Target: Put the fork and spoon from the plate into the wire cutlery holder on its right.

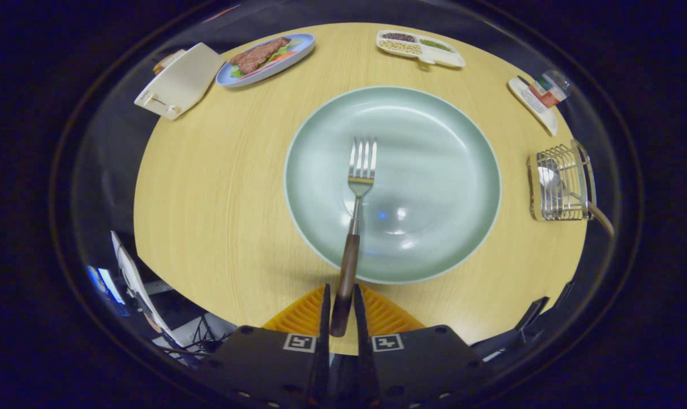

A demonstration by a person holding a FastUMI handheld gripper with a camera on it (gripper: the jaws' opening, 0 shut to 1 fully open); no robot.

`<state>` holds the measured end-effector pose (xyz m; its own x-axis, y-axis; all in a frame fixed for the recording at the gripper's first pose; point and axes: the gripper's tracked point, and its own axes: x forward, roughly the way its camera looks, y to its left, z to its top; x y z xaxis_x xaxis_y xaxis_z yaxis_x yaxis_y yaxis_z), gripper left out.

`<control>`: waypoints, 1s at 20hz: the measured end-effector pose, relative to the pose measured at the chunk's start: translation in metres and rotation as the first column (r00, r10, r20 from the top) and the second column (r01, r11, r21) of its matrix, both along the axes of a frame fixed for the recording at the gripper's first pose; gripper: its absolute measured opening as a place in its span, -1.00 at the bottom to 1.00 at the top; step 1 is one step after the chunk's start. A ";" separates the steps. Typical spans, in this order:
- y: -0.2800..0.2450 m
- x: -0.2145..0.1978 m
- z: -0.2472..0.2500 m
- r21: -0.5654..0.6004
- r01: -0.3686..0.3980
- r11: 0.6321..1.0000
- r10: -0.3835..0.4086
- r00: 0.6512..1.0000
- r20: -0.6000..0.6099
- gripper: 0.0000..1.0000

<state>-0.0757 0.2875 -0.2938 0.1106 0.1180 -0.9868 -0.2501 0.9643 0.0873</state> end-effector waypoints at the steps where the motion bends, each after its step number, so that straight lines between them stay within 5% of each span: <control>1: -0.001 -0.001 -0.003 -0.014 -0.005 1.000 0.005 1.000 0.001 -0.58; 5: -0.005 -0.001 -0.002 0.016 0.015 1.000 -0.015 1.000 -0.016 -0.98; 11: -0.021 -0.005 0.037 0.060 -0.021 0.998 0.021 1.000 0.001 -0.99; 20: -0.094 0.017 0.129 0.139 0.024 0.990 -0.034 0.997 0.066 -0.98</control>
<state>-0.0588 0.1939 -0.1649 0.1820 0.2483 -0.9514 -0.2321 0.9511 0.2038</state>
